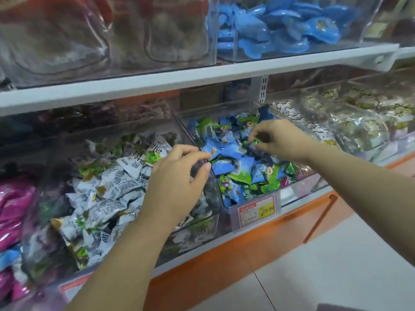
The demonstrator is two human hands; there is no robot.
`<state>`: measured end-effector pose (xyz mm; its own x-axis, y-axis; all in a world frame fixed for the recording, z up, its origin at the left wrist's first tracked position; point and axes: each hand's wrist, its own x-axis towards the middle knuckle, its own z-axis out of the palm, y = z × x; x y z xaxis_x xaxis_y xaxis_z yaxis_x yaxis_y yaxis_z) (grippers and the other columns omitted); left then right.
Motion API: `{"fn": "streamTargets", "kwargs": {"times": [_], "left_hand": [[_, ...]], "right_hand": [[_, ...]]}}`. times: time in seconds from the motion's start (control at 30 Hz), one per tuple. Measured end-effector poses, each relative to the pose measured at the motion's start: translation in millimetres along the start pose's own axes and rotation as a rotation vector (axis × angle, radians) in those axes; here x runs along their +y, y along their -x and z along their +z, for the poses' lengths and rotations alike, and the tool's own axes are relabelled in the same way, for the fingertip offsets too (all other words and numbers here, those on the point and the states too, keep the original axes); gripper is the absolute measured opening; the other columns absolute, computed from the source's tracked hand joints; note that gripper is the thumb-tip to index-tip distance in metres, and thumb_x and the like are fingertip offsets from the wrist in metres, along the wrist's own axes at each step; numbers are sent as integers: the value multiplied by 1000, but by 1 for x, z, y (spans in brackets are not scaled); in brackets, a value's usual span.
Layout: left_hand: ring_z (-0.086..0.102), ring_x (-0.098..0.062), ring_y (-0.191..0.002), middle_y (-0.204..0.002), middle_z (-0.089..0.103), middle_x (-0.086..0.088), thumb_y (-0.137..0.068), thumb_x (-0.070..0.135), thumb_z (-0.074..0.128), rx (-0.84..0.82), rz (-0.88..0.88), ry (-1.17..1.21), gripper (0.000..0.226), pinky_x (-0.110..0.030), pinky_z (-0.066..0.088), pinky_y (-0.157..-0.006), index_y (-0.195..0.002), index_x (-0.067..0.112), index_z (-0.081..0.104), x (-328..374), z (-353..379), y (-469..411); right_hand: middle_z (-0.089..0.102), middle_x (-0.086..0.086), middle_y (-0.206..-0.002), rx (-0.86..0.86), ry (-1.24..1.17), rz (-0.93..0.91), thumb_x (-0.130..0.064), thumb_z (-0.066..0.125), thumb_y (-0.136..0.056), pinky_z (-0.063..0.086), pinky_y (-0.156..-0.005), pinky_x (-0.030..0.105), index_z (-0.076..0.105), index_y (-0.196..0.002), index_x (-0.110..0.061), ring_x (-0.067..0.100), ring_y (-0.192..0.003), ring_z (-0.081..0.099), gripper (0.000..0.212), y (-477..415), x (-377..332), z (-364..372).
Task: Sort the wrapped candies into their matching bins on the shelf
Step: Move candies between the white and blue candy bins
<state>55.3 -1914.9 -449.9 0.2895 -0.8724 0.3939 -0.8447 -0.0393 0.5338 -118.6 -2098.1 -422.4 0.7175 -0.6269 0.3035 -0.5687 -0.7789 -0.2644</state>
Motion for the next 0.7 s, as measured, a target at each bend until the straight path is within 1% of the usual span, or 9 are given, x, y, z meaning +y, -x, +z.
{"fn": "streamTargets", "kwargs": {"times": [0.07, 0.13, 0.2, 0.27, 0.3, 0.4, 0.47, 0.57, 0.7], "left_hand": [[55, -9, -93, -112, 45, 20, -94, 39, 45, 1, -1, 7, 28, -45, 39, -101, -114, 33, 64, -1, 0, 0], [54, -8, -96, -111, 44, 21, -94, 39, 45, -2, -2, 7, 28, -45, 39, -101, -114, 34, 64, -1, 1, 0], [56, -8, -90, -111, 44, 22, -94, 39, 45, 1, 6, 4, 28, -45, 39, -101, -115, 34, 63, -1, 1, 0], [56, -8, -88, -112, 45, 21, -94, 39, 46, 6, 9, 2, 28, -45, 39, -101, -115, 34, 63, -2, 2, 0], [55, -8, -91, -113, 46, 20, -94, 39, 46, 8, 8, 4, 28, -45, 40, -100, -115, 34, 63, -2, 2, -1], [53, -8, -92, -112, 46, 20, -93, 40, 46, 25, 11, 7, 29, -45, 41, -98, -114, 34, 64, -1, 3, 0], [53, -9, -92, -111, 45, 21, -92, 41, 45, 24, 10, 7, 30, -45, 40, -98, -115, 34, 64, -1, 3, 0], [52, -11, -99, -116, 47, 19, -93, 41, 44, 13, 10, 5, 32, -44, 40, -99, -118, 33, 63, -2, 3, 1], [50, -13, -110, -121, 49, 17, -94, 40, 44, 0, 17, 0, 33, -44, 39, -101, -120, 33, 62, -4, 1, 2]], "right_hand": [[56, -5, -86, 65, 2, 64, -9, 69, -83, 30, -67, 16, 69, -98, -11, 12, -78, 48, 16, 0, 6, -3], [62, -3, -90, 33, -17, 89, -14, 68, -85, 40, -74, 24, 69, -103, -16, 14, -78, 53, 19, 0, 9, -9], [66, 1, -109, -37, -28, 79, -24, 67, -86, 42, -85, 23, 66, -115, -21, 17, -96, 59, 29, 3, 3, -19], [58, -2, -128, -87, 2, -22, -33, 65, -87, 34, -97, 24, 60, -124, -25, 16, -118, 51, 38, 5, -14, -24], [53, -3, -134, -127, 22, -98, -35, 65, -86, 30, -102, 26, 58, -127, -28, 15, -125, 45, 41, 7, -25, -23], [34, -2, -148, -369, 95, -251, -31, 65, -88, 22, -111, 33, 54, -130, -34, 16, -137, 26, 44, 11, -55, -4], [28, 0, -150, -462, 131, -269, -23, 65, -87, 24, -112, 37, 58, -125, -32, 18, -139, 22, 40, 7, -60, 8], [29, 1, -148, -464, 181, -251, -14, 67, -83, 33, -107, 38, 63, -114, -29, 21, -135, 29, 35, 1, -50, 5], [33, 0, -139, -430, 342, -269, -15, 67, -82, 40, -97, 39, 61, -109, -28, 26, -124, 37, 31, -2, -37, 2]]}}
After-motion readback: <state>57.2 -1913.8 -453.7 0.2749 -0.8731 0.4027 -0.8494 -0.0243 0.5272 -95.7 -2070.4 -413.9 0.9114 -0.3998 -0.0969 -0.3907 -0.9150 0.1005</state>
